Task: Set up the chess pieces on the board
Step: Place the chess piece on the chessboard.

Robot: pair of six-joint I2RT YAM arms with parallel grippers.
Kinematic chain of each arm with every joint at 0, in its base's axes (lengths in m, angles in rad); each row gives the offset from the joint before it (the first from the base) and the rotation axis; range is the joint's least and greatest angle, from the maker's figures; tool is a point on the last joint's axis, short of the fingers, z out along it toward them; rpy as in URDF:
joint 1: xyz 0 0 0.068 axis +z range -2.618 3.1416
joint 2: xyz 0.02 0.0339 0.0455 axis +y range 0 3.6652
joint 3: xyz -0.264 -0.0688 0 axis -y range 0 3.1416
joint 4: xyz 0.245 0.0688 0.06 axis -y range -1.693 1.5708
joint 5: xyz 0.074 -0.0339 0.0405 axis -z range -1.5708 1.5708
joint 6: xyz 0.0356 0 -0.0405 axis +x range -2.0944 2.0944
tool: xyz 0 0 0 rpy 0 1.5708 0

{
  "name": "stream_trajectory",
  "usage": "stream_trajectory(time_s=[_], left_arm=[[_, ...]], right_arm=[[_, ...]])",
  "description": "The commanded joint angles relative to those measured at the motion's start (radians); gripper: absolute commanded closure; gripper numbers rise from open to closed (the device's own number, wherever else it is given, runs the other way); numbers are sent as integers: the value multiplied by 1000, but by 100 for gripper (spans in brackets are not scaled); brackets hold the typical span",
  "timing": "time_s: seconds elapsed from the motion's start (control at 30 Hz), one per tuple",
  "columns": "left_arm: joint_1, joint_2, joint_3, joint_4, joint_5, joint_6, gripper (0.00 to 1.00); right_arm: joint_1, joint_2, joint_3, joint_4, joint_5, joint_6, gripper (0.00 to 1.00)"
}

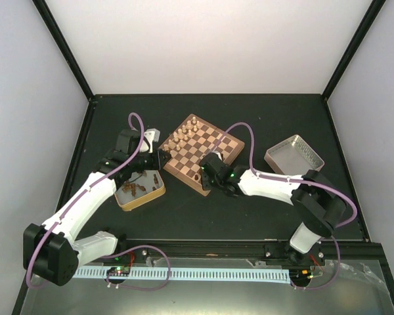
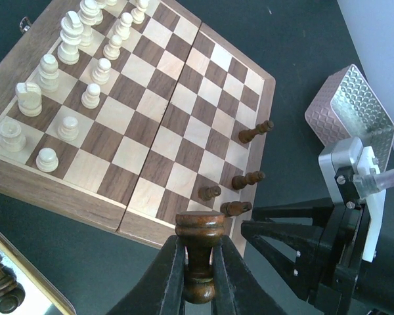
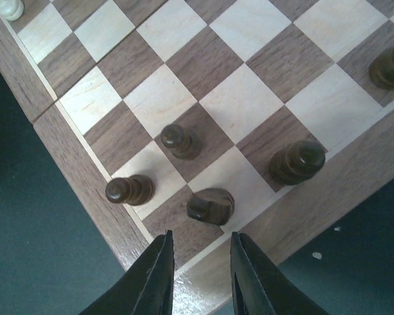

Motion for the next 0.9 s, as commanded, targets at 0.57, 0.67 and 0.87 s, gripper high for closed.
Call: stream_trajectory(time_s=[0.57, 0.67, 0.87], left_arm=[[7, -11, -1, 15, 24, 8, 98], [7, -10, 0, 16, 26, 8, 98], [7, -12, -2, 17, 42, 15, 98]], right_arm=[[7, 103, 65, -9, 107, 13, 76], [7, 108, 66, -8, 107, 13, 76], [7, 87, 74, -18, 55, -5, 73]])
